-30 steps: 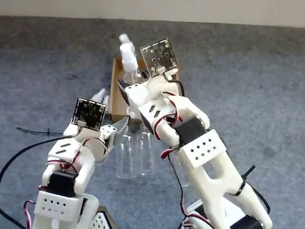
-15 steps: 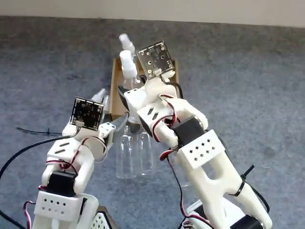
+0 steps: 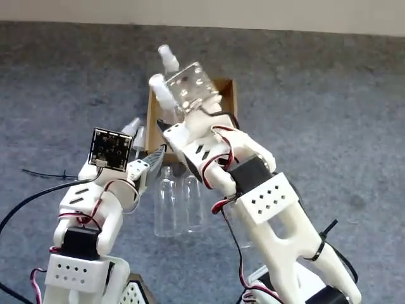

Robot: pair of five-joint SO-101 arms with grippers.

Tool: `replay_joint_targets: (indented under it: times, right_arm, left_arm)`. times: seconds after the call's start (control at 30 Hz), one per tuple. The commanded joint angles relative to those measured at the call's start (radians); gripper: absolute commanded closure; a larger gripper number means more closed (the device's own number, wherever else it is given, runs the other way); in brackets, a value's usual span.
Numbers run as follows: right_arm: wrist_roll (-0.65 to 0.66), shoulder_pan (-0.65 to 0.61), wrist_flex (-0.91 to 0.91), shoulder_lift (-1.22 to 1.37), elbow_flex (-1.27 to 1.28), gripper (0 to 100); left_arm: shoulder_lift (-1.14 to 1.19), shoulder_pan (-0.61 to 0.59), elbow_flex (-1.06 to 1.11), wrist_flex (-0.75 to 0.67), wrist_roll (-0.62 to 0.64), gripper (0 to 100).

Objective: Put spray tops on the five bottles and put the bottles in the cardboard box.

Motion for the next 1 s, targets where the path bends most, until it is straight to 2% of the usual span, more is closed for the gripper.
replay_joint_targets:
  times: [0.0, 0.07, 0.13, 0.47, 0.7, 0.83, 0.97]
  right_arm:
    - [0.028, 0.136, -0.216, 0.004, -0.042, 99.5]
    - [-0.074, 0.202, -0.344, 0.028, -0.042, 99.5]
    - [-0.118, 0.245, -0.41, 0.091, -0.051, 99.5]
    - [-0.121, 0.255, -0.604, 0.486, -0.054, 99.5]
    - [-0.13, 0.271, -1.018, 0.576, -0.047, 99.5]
    - [-0.13, 0.28, -1.13, 0.684, -0.053, 99.5]
    - [-0.13, 0.289, -1.165, 0.762, -0.053, 99.5]
  left_arm:
    - [-0.002, -0.065, 0.03, -0.029, -0.008, 73]
    - [-0.002, -0.077, 0.051, -0.029, -0.008, 73]
    - [-0.002, -0.077, 0.058, -0.029, -0.008, 73]
    - [-0.002, -0.076, 0.062, -0.029, -0.008, 73]
    - [-0.002, -0.076, 0.064, -0.029, -0.008, 73]
    - [-0.002, -0.076, 0.064, -0.029, -0.008, 73]
    - [-0.002, -0.076, 0.064, -0.029, -0.008, 73]
